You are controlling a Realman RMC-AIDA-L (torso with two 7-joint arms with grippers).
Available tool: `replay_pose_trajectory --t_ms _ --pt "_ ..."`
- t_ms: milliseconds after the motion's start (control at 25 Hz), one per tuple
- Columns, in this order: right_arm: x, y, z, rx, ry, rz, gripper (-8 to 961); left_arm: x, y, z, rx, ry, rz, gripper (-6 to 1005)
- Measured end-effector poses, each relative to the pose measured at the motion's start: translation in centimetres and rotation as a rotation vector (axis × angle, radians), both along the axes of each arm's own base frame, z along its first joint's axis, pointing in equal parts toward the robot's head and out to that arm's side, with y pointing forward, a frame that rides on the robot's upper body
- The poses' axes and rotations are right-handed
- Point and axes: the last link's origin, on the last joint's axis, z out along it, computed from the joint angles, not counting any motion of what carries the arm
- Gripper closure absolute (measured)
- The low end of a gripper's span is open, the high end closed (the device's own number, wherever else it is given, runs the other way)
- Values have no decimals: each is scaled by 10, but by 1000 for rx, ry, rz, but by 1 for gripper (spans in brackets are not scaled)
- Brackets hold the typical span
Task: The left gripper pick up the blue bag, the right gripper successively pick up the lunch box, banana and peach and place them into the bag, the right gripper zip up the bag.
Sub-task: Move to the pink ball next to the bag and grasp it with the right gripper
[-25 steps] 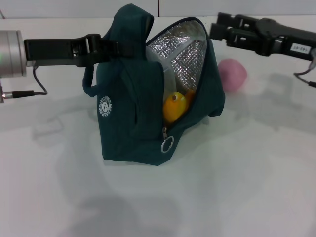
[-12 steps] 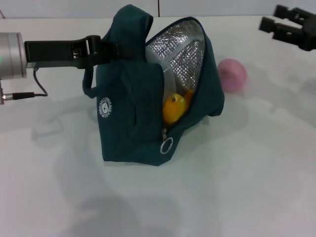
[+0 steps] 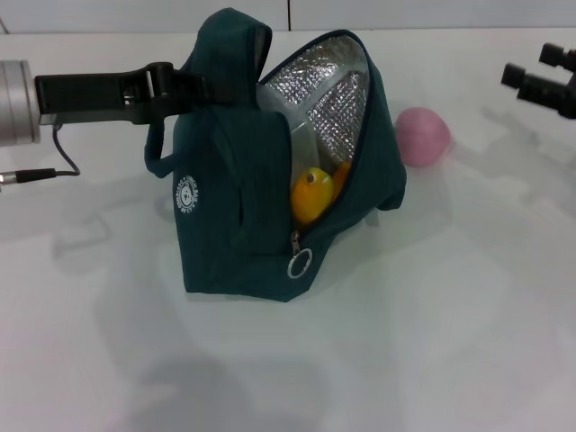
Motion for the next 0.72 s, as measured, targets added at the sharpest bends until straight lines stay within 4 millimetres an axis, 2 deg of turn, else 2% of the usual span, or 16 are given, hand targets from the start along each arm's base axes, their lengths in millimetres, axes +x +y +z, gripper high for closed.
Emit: replay_pose_trajectory --t_ms 160,440,720 --pt "1 3 -20 -10 -86 -9 111 0 0 -1 -1 -2 1 950" --pt "-12 11 -56 -80 -261 43 112 0 -1 -2 -2 -5 3 950" --pt "-25 26 -76 -108 -323 38 113 0 -1 -3 -4 -7 3 950"
